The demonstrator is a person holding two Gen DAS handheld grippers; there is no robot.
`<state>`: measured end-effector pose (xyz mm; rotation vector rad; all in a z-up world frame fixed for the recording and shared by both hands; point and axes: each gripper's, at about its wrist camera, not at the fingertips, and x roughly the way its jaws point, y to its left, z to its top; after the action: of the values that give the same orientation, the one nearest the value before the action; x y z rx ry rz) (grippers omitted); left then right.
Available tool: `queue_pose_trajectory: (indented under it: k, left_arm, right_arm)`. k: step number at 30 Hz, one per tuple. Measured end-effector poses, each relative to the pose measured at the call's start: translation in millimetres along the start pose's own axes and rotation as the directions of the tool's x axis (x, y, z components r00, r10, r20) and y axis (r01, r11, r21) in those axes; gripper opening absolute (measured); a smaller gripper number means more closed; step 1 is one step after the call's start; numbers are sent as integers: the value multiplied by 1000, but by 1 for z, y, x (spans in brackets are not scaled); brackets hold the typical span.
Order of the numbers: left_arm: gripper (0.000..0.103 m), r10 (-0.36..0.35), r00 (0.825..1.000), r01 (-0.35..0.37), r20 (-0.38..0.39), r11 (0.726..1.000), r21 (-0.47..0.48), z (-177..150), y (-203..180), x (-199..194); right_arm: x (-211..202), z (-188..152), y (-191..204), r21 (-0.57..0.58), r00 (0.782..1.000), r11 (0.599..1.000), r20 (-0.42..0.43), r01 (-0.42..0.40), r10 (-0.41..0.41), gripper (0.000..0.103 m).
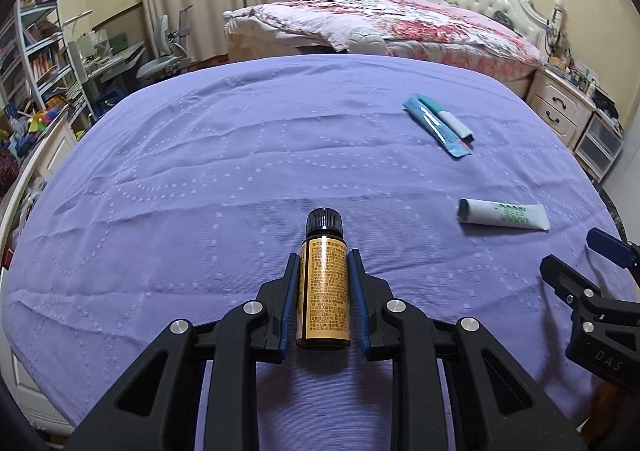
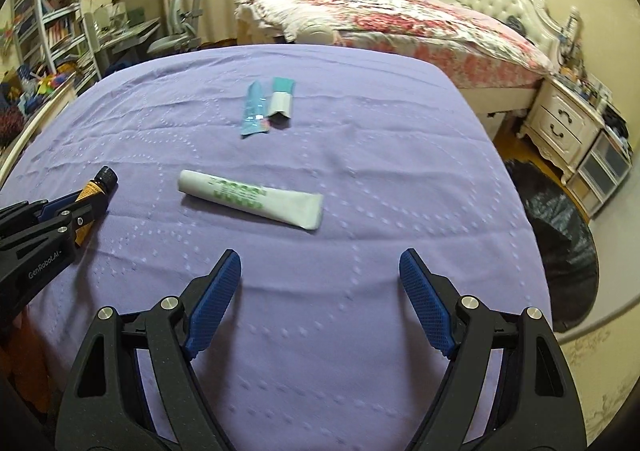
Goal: Collect trash
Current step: 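Move the right gripper to the white toothpaste tube while the left holds the bottle, then close the right gripper on the white toothpaste tube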
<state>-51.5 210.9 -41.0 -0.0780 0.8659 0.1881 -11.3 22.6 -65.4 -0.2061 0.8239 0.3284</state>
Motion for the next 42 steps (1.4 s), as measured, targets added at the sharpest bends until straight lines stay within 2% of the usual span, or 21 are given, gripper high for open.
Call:
queue_pose_trajectory:
  k: [10, 13, 18, 20, 22, 25, 28, 36, 42]
  left_arm:
    - [25, -25, 1000, 25, -1, 999, -31, 1, 10, 2]
    - [25, -30, 1000, 30, 0, 999, -32, 2, 11, 3]
    - [25, -36, 999, 36, 0, 998, -46, 4, 12, 5]
    - [25, -36, 999, 36, 0, 998, -51, 5, 13, 6]
    - [25, -35, 999, 35, 0, 998, -53, 5, 14, 6]
    - [25, -34, 999, 34, 1, 998, -56, 6, 14, 6]
    - [25, -35, 999, 35, 2, 998, -58, 6, 14, 6]
    - [25, -36, 999, 36, 2, 997, -65, 6, 15, 6]
    - [25, -37, 999, 37, 1, 997, -66, 6, 15, 7]
  right_arm:
    - [22, 36, 28, -109, 1000, 994, 0, 26, -26, 82]
    - [30, 44, 26, -102, 999, 994, -2, 38, -38, 84]
    - [35, 47, 18, -58, 1000, 998, -20, 9, -10, 83]
    - [33, 44, 19, -51, 999, 999, -27, -20, 19, 77]
    - [33, 40, 21, -52, 998, 998, -42, -43, 40, 59]
    - [31, 35, 25, -58, 997, 996, -46, -66, 63, 45]
    - [28, 32, 29, -62, 995, 995, -53, -83, 79, 37]
    - [20, 26, 35, -59, 988, 988, -69, -141, 137, 37]
    - [25, 31, 33, -46, 992, 992, -55, -118, 116, 38]
